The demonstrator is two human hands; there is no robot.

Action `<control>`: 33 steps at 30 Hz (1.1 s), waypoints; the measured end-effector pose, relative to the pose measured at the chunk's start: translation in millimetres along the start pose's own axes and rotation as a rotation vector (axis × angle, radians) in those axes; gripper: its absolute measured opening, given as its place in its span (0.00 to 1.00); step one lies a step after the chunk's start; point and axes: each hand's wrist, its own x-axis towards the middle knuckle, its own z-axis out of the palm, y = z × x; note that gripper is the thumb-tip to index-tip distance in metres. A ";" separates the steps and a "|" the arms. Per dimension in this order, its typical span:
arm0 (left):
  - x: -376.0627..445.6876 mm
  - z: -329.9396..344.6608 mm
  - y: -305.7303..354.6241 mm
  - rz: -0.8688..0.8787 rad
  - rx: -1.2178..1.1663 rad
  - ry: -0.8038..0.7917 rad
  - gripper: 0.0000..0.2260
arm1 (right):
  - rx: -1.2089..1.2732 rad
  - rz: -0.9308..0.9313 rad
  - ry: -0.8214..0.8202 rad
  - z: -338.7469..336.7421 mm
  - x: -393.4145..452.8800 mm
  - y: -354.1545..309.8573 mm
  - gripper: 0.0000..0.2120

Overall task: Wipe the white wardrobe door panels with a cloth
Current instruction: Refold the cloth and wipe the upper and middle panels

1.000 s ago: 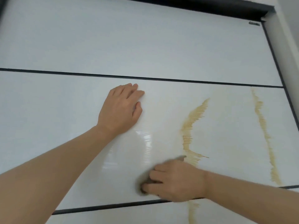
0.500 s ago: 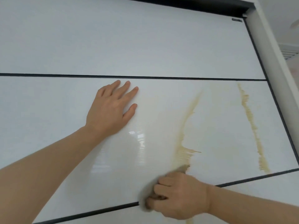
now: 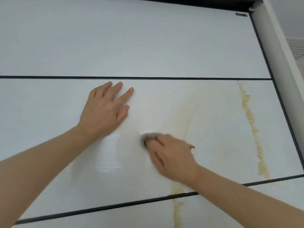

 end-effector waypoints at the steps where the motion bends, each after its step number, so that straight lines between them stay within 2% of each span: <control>1: 1.5 -1.8 3.0 -0.003 0.014 -0.005 0.23 | 0.051 -0.169 -0.143 -2.6 -30.7 -16.7 0.07; 3: 4.7 -6.7 12.5 -0.044 0.043 -0.023 0.23 | 0.099 -0.435 -0.345 -9.2 -68.5 -19.2 0.07; 4: 10.8 -8.6 21.2 -0.084 0.057 -0.036 0.22 | 0.087 -0.545 -0.394 -14.4 -71.1 -5.9 0.07; 6: 24.6 -10.1 43.0 -0.177 0.046 -0.032 0.22 | 0.026 -0.664 -0.406 -22.1 -48.6 31.4 0.08; 7: 32.1 -7.6 56.6 -0.196 0.013 -0.023 0.22 | -0.014 -0.637 -0.362 -24.3 -28.8 53.0 0.09; 9: 47.4 2.8 83.7 -0.146 -0.069 0.004 0.22 | -0.079 -0.432 -0.167 -31.7 17.5 101.0 0.11; 11: 51.0 13.7 99.9 -0.087 -0.107 0.006 0.22 | -0.152 -0.093 0.025 -47.1 57.5 143.5 0.13; 13: 50.6 21.4 106.0 -0.111 -0.107 0.014 0.22 | -0.116 0.245 0.122 -56.4 74.1 174.8 0.12; 14: 49.9 22.2 105.1 -0.121 -0.107 0.017 0.23 | -0.098 0.348 0.160 -54.3 72.7 175.0 0.12; 15: 49.0 22.8 106.1 -0.123 -0.101 0.012 0.23 | -0.089 0.354 0.194 -48.9 63.0 166.0 0.12; 16: 49.0 22.2 105.1 -0.123 -0.097 0.006 0.24 | -0.060 0.256 0.197 -38.7 45.8 146.9 0.10; 17: 49.3 22.2 106.7 -0.124 -0.092 -0.005 0.24 | -0.001 0.056 0.136 -28.8 17.6 120.8 0.09; 20: 49.0 19.8 107.3 -0.119 -0.089 -0.039 0.25 | 0.169 -0.585 -0.410 -28.2 -74.3 54.3 0.09; 21: 51.5 18.1 104.0 -0.122 -0.096 -0.046 0.25 | 0.170 -0.710 -0.503 -26.8 -82.2 57.6 0.09; 23: 49.9 17.5 107.7 -0.116 -0.086 -0.066 0.25 | 0.192 -0.761 -0.454 -31.5 -73.0 88.7 0.09; 25: 48.2 15.4 109.7 -0.121 -0.067 -0.075 0.26 | 0.093 -0.635 -0.246 -36.0 -34.3 134.4 0.10; 27: 48.4 16.4 110.8 -0.126 -0.061 -0.079 0.26 | -0.052 -0.312 0.002 -51.7 12.8 186.1 0.13; 30: 48.9 16.3 110.7 -0.146 -0.075 -0.070 0.25 | -0.215 0.115 0.165 -76.7 50.4 244.3 0.12; 31: 48.6 16.1 110.9 -0.148 -0.079 -0.068 0.25 | -0.215 0.235 0.196 -76.2 53.4 245.8 0.13; 32: 49.0 16.9 112.3 -0.141 -0.081 -0.070 0.25 | -0.100 0.386 0.180 -72.3 48.9 231.1 0.13; 33: 47.6 16.8 112.3 -0.138 -0.080 -0.072 0.25 | -0.127 0.406 0.200 -63.6 35.4 213.4 0.13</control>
